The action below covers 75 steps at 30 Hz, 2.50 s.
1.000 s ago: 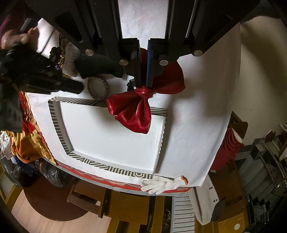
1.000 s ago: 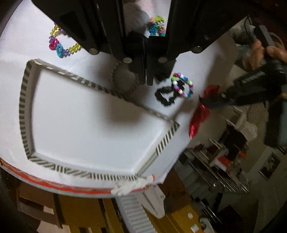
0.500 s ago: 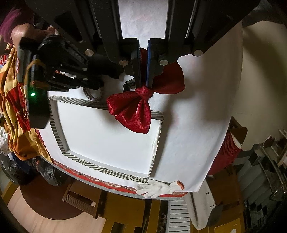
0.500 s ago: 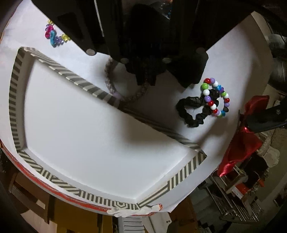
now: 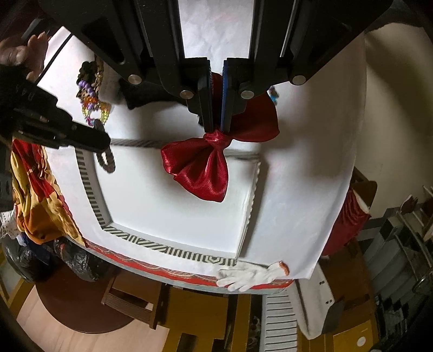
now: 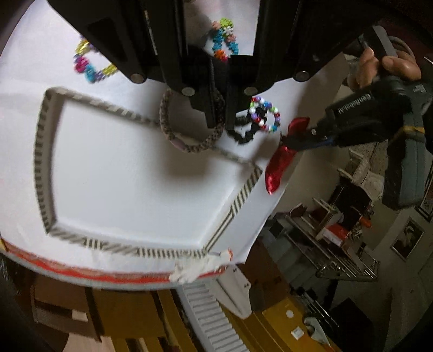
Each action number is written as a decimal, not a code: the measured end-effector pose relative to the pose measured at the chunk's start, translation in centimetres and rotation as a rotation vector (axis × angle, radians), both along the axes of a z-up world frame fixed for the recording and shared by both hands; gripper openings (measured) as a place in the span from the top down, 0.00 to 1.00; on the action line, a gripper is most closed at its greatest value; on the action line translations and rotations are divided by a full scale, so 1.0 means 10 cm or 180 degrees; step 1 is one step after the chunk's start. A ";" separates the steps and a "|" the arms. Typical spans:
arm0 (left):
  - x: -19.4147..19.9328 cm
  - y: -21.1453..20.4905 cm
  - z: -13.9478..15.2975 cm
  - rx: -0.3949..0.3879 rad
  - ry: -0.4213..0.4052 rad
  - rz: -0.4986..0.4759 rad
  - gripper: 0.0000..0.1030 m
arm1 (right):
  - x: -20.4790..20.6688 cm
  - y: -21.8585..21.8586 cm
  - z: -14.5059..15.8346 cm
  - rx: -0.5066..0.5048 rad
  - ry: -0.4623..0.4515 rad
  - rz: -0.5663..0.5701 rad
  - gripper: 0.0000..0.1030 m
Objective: Organize jewelry
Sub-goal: 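Lift and carry the bow in the left tool and bracelet in the right tool over the tray, then open the left tool to drop the bow in the tray while the right tool releases the bracelet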
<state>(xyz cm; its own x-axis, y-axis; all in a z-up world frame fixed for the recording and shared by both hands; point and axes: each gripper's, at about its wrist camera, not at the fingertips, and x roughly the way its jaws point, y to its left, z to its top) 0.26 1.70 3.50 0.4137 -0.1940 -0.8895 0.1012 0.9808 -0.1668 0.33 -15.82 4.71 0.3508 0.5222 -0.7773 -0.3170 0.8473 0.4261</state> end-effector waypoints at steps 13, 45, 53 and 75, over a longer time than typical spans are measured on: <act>0.86 -0.23 -0.13 0.0186 -0.0008 0.0111 0.98 | 0.72 -0.18 -0.05 -0.0306 -0.0033 -0.0264 0.94; 1.74 -0.35 -0.65 0.0258 0.0146 0.0314 0.85 | 1.97 -0.05 -0.91 -0.0169 0.0330 -0.0382 0.85; 1.58 -0.24 -0.44 0.0097 0.0032 0.0372 0.69 | 1.74 -0.23 -0.62 -0.0050 0.0187 -0.0455 0.73; 0.16 -0.15 0.03 0.0372 -0.0283 0.0303 0.70 | 0.01 -0.49 0.06 -0.0213 -0.0090 -0.0630 0.53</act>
<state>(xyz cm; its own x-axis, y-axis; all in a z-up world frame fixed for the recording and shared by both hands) 1.90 0.24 3.83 0.5033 -0.0474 -0.8628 0.0161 0.9988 -0.0455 0.44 -20.77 5.36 0.4636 0.3884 -0.7964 -0.1527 0.9204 0.3600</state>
